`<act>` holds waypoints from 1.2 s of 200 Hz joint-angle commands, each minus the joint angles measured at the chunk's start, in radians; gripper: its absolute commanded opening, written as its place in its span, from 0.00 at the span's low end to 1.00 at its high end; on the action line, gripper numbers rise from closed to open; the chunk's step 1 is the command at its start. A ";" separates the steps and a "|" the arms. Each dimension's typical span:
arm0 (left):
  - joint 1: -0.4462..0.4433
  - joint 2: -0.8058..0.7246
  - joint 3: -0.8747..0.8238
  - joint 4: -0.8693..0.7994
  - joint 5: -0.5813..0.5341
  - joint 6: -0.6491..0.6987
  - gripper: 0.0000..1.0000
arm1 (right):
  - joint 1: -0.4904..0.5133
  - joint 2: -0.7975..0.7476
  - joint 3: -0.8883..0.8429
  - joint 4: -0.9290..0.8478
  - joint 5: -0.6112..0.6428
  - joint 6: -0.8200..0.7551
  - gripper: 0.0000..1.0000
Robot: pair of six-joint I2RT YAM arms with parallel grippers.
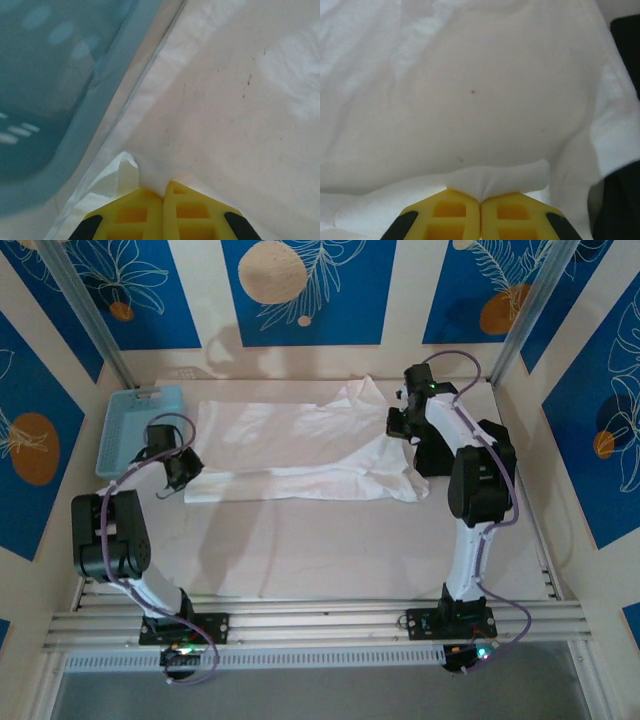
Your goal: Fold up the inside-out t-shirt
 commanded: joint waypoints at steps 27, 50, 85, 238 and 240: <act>0.014 0.104 0.119 0.074 -0.005 -0.012 0.32 | -0.022 0.136 0.191 -0.010 -0.033 0.026 0.28; 0.012 0.031 0.066 0.108 0.004 -0.023 0.46 | -0.020 0.083 0.166 -0.006 -0.005 0.008 0.39; -0.015 -0.131 -0.099 0.186 0.089 -0.058 0.56 | 0.013 -0.120 -0.096 0.084 -0.054 0.025 0.51; -0.082 -0.038 -0.342 0.224 0.260 -0.021 0.56 | 0.049 -0.205 -0.628 0.120 -0.238 0.230 0.34; -0.082 -0.045 -0.350 0.222 0.259 -0.021 0.56 | 0.050 -0.212 -0.640 0.122 -0.241 0.234 0.34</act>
